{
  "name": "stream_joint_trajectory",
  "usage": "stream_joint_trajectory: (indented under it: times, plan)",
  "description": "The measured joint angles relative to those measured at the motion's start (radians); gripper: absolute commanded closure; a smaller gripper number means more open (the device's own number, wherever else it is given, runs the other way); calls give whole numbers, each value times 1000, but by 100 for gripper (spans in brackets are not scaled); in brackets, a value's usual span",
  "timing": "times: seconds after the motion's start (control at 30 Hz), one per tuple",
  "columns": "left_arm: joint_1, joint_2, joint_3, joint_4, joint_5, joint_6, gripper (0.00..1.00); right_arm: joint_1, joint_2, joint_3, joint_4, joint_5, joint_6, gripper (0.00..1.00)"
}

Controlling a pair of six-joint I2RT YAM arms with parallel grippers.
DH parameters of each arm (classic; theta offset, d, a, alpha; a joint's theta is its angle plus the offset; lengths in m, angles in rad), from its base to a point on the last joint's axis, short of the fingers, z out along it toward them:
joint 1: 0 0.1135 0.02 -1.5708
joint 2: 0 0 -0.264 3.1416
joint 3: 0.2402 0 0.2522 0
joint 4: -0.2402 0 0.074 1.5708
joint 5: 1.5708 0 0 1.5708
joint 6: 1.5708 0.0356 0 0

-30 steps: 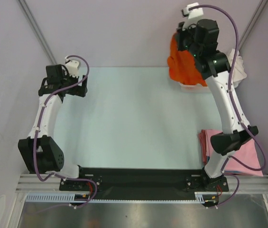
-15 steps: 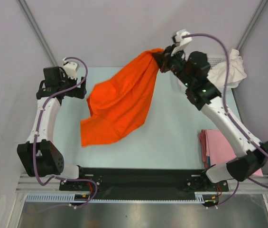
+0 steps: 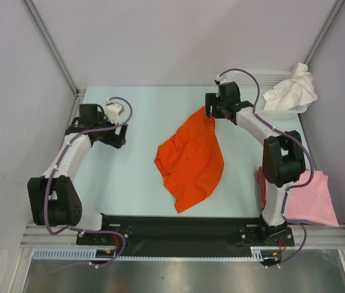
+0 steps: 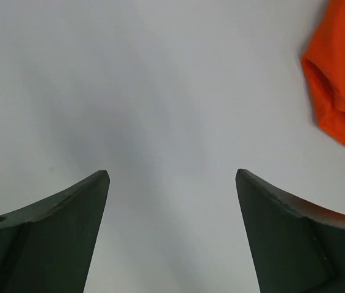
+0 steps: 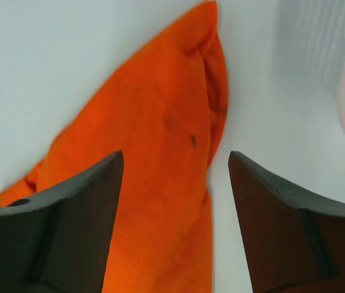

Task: Fold and stack the t-shirts
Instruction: Move the tshirt to the center of the board, then flatten the tshirt out

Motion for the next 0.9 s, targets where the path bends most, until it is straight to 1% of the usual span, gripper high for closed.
stream_joint_trajectory:
  times: [0.1,0.2,0.23,0.37,0.4,0.47,0.5,0.53,0.6,0.63,0.7,0.73,0.8,0.83,0.9]
  plan:
    - [-126,3,-80,1,-3,36,9,45,-92,-77,-40,87,-37,23]
    - [-265,39,-119,6,2,51,9,151,-277,-235,-79,179,-51,23]
    - [-295,61,-121,14,3,50,10,195,-349,-300,-78,200,-49,23]
    - [-328,162,-112,68,5,19,14,374,-605,-563,-61,196,-26,24]
    - [-334,193,-102,73,2,4,14,423,-655,-631,-48,190,-23,24]
    - [-356,258,-73,87,2,-14,18,536,-721,-748,-26,187,-19,25]
    - [-369,283,-61,93,3,-22,20,579,-735,-784,-22,185,-19,25]
    - [-388,312,-48,98,5,-34,22,648,-743,-824,-6,179,-19,25]
    - [-427,357,-32,106,10,-48,26,729,-742,-867,20,147,-23,25]
    - [-444,372,-31,106,11,-50,32,760,-740,-878,32,132,-24,26]
    - [-469,381,-28,112,6,-54,37,793,-716,-878,68,117,-30,26]
    - [-476,381,-28,109,7,-55,42,803,-696,-875,86,115,-35,26]
    - [-483,382,-29,108,8,-55,48,823,-627,-859,121,110,-48,26]
    - [-483,382,-29,109,9,-57,55,827,-597,-853,130,105,-53,27]
    - [-482,382,-29,109,12,-65,64,839,-528,-832,142,88,-66,27]
